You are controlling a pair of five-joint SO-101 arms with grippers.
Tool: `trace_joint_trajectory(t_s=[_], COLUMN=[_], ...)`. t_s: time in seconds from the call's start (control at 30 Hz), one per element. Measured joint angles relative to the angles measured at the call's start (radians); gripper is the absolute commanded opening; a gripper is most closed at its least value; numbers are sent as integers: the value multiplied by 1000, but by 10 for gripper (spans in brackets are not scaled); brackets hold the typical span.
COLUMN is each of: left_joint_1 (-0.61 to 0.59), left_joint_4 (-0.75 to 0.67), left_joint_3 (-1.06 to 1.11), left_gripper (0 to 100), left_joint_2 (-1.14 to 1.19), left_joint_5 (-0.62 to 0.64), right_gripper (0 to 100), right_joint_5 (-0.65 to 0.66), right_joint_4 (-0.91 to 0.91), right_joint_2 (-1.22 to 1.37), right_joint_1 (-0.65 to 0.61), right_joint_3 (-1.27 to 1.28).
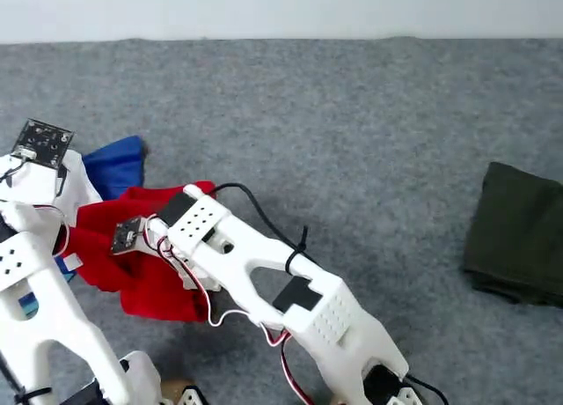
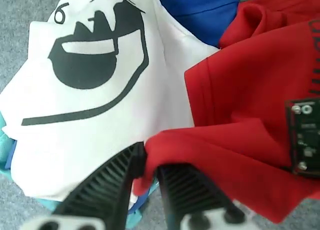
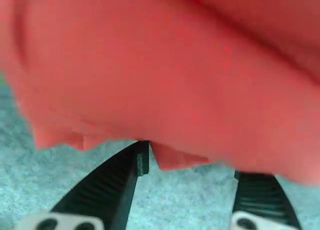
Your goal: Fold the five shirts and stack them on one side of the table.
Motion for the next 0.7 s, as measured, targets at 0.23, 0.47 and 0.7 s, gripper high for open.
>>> trace_joint_trajectory(t_s=[0.23, 0.47, 0.7], left_joint_1=[0, 0, 0], left_joint_4=[0, 0, 0], left_joint_3=[0, 0, 0], left_gripper=[14, 14, 14], left_joint_2=[0, 0, 0], left_joint_5=[0, 0, 0], right_gripper=[265, 57, 10], right_joint_5=[-3, -3, -3], right_joint_4=[2, 66, 149], right_joint_2=[74, 166, 270], right_joint_1=[-2, 8, 14], right_joint_3=[-72, -230, -413])
